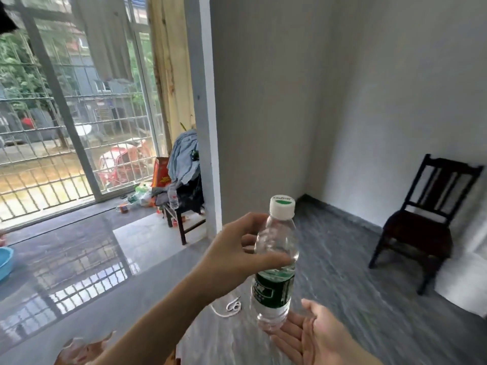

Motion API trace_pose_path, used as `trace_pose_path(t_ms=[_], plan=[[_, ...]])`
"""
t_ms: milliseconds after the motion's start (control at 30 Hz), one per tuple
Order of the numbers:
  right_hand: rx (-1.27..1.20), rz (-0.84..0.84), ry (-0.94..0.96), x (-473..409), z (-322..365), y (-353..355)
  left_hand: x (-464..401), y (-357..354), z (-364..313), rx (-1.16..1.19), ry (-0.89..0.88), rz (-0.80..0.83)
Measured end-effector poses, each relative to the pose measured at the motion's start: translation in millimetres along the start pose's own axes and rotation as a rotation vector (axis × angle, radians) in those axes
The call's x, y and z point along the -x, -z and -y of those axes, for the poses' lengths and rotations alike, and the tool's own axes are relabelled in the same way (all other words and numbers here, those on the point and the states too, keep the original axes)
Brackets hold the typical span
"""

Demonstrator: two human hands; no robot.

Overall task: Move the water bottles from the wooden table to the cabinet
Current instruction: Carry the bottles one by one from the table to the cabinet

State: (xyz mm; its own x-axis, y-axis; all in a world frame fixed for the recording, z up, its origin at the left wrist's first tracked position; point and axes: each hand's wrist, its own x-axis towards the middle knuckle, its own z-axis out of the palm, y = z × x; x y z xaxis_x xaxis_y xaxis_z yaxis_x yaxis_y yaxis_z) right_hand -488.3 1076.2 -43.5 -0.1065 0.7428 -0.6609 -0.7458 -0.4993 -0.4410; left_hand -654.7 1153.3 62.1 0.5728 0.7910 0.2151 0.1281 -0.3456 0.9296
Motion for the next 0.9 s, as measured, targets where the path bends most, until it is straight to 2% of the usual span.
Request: trace_pose_path(t_ms=[333, 600, 900], plan=[[-0.198, -0.088, 0.219, 92, 53, 113, -57, -135, -55, 0.098, -0.081, 0.254], [-0.358, -0.179, 0.389, 193, 89, 240, -81, -297, -115, 0.173, -0.138, 0.485], [-0.614, -0.287, 0.597, 295, 107, 353, -83, -458, -167, 0.195, -0.219, 0.630]])
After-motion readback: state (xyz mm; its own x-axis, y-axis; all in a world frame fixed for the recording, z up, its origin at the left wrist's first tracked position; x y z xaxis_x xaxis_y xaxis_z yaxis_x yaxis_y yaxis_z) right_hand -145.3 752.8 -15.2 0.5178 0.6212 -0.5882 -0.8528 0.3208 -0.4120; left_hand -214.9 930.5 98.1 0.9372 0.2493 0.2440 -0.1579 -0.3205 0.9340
